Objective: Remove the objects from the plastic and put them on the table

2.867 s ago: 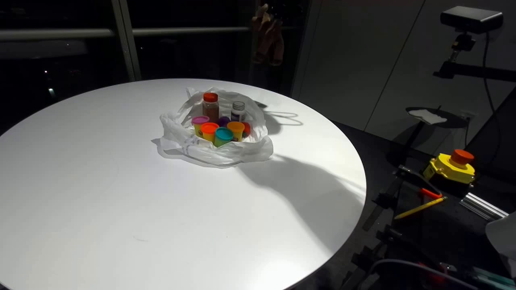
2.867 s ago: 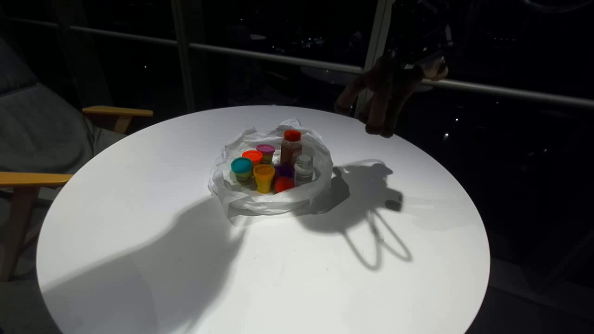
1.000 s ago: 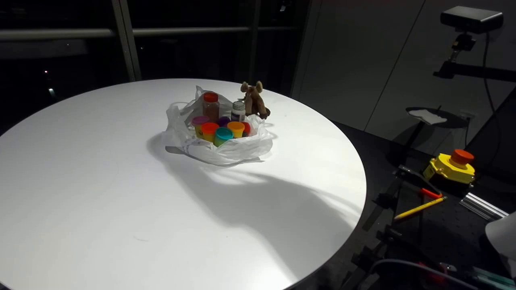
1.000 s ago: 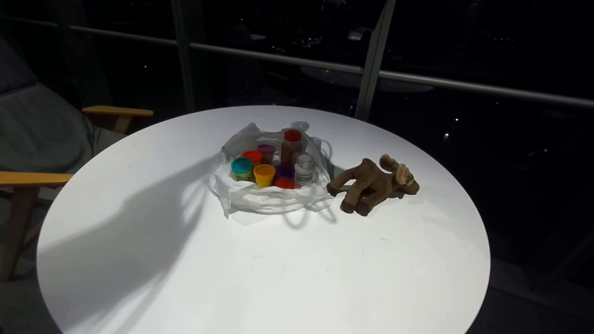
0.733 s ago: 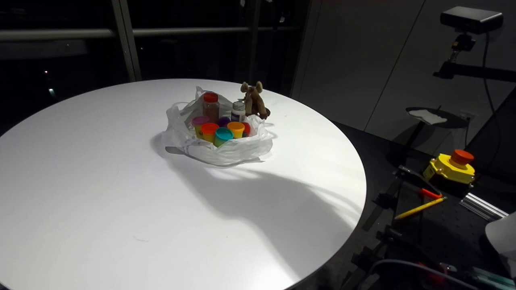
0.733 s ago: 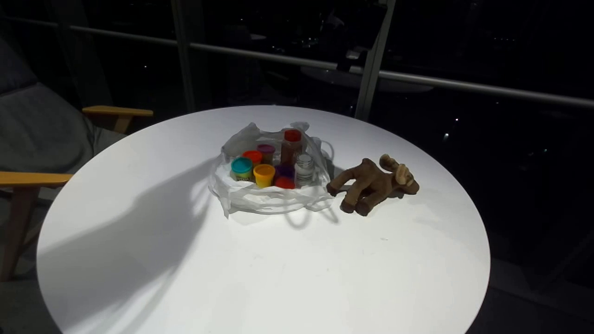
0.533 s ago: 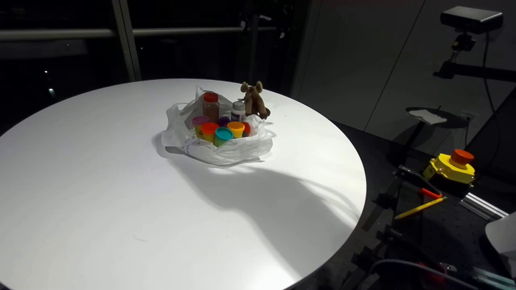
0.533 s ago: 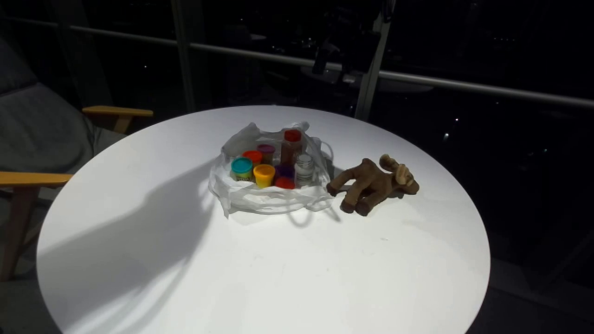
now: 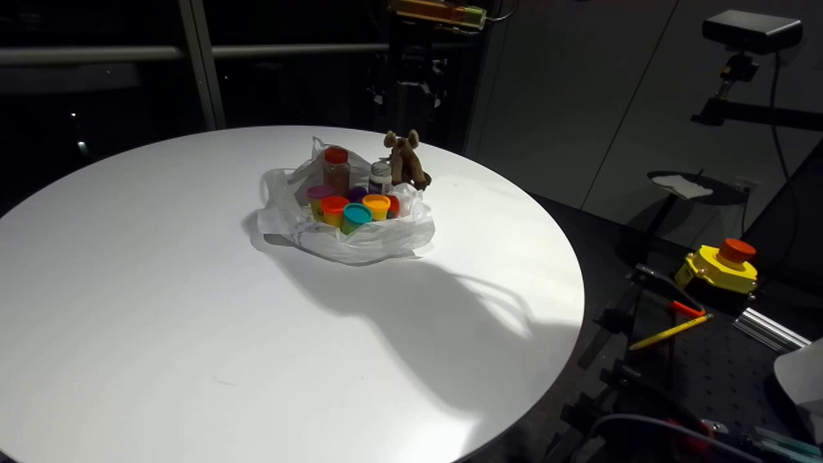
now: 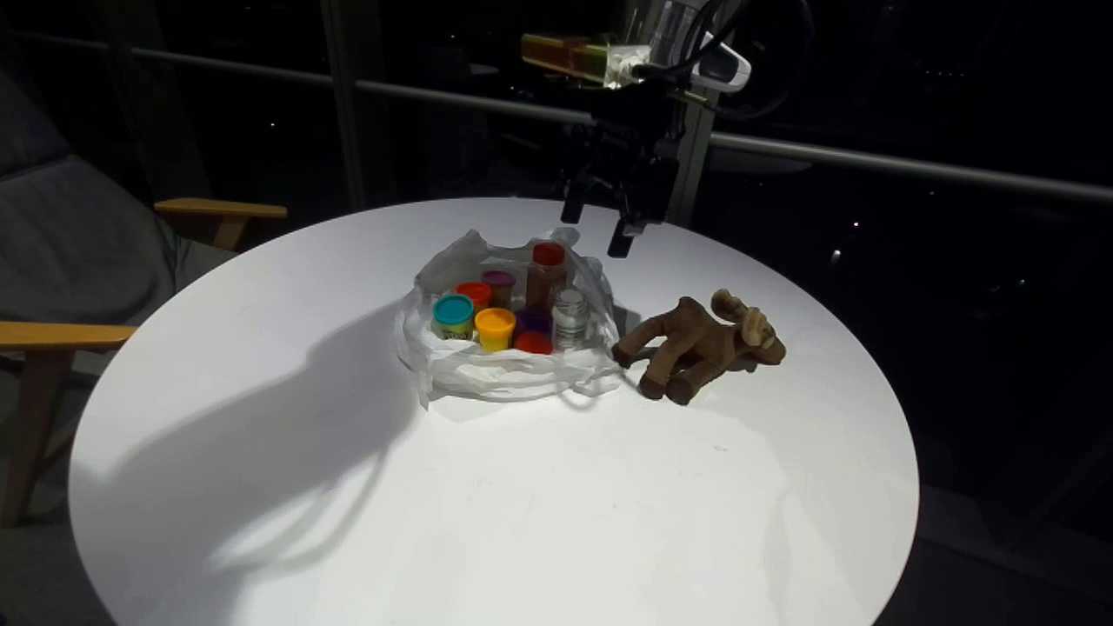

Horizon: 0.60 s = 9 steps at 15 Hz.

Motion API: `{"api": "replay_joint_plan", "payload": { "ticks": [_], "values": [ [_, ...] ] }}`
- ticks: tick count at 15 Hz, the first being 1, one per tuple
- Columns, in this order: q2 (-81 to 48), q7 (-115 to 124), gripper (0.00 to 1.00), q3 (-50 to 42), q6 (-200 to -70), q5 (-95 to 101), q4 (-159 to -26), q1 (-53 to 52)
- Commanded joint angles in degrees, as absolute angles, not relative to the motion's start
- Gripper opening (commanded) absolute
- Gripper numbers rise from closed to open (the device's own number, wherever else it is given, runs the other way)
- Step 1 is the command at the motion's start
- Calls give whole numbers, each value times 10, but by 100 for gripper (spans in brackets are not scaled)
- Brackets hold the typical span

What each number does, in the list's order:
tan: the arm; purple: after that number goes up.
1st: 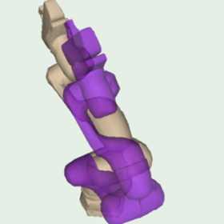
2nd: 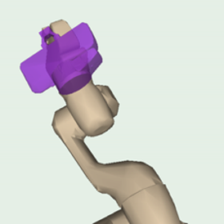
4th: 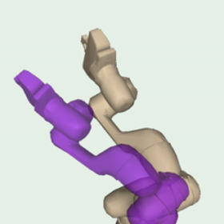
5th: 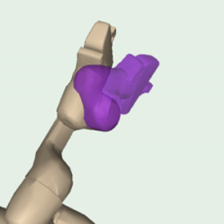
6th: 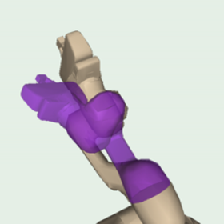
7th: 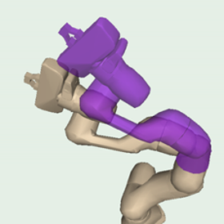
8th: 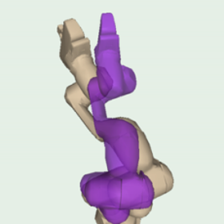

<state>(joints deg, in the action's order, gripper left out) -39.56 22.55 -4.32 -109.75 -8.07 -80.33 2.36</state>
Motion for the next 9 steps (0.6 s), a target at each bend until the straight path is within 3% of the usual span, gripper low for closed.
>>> {"api": "replay_joint_plan", "payload": {
  "ticks": [1,9],
  "values": [
    [-439,171,100,-37,-1115,-72,-749,26],
    [-521,108,100,-26,-1093,-77,-658,35]
  ]
}}
